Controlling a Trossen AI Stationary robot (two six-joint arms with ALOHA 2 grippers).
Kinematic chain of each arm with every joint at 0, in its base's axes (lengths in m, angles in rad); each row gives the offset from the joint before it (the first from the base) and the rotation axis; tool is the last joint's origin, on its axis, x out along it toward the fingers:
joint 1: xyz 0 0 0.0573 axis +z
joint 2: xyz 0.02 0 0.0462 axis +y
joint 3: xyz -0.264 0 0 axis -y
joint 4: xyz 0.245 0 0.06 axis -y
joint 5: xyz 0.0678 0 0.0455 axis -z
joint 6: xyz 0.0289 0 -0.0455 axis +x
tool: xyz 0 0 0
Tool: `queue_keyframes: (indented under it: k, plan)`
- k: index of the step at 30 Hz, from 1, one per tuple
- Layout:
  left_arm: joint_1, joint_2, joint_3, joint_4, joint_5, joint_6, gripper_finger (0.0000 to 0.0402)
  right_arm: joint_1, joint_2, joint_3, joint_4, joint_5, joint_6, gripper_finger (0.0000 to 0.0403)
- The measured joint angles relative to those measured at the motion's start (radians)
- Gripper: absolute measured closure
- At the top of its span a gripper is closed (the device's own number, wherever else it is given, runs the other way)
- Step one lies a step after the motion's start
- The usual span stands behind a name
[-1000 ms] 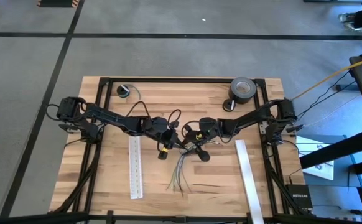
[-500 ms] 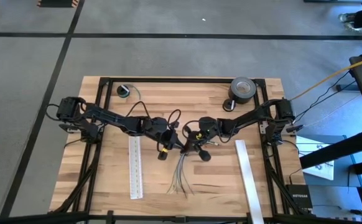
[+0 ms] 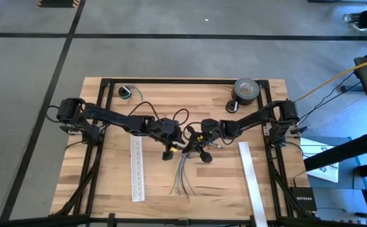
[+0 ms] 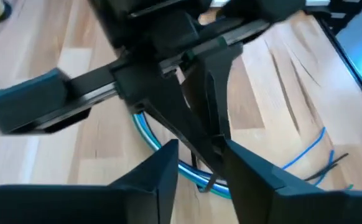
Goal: Ziptie cables
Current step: Wrap the colored cables with the black zip tie
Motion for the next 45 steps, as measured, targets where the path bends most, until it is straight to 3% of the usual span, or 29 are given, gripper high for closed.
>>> queue_keyframes:
  k: [8, 13, 25, 29, 34, 38, 42, 45]
  plan:
    - [-0.028, -0.004, 0.049, -0.063, -0.08, -0.23, 0.0294, 0.0, -0.001, 0.0, -0.019, 0.052, 0.019, 0.0403]
    - [-0.088, -0.005, 0.062, -0.051, -0.242, -0.319, 0.0306, 0.0, -0.001, 0.0, -0.023, 0.083, 0.022, 0.0403]
    - [-0.164, 0.087, 0.062, 0.032, -0.421, -0.294, 0.0309, 0.0, -0.001, 0.0, -0.038, 0.101, 0.019, 0.0403]
    - [-0.171, 0.091, 0.062, 0.024, -0.536, -0.286, 0.0309, 0.0, -0.001, 0.0, -0.045, 0.103, 0.019, 0.0403]
    - [-0.167, 0.09, 0.062, 0.027, -0.562, -0.271, 0.0311, 0.0, -0.001, 0.0, -0.045, 0.107, 0.019, 0.0403]
    - [-0.164, 0.09, 0.062, 0.027, -0.573, -0.259, 0.0337, -0.001, -0.001, 0.0, -0.045, 0.108, 0.019, 0.0403]
    - [-0.165, 0.09, 0.062, 0.024, -0.573, -0.215, 0.0391, -0.001, -0.001, 0.0, -0.045, 0.109, 0.019, 0.0403]
    - [-0.171, 0.09, 0.062, 0.021, -0.585, -0.19, 0.0398, -0.001, -0.001, 0.0, -0.048, 0.127, 0.023, 0.0403]
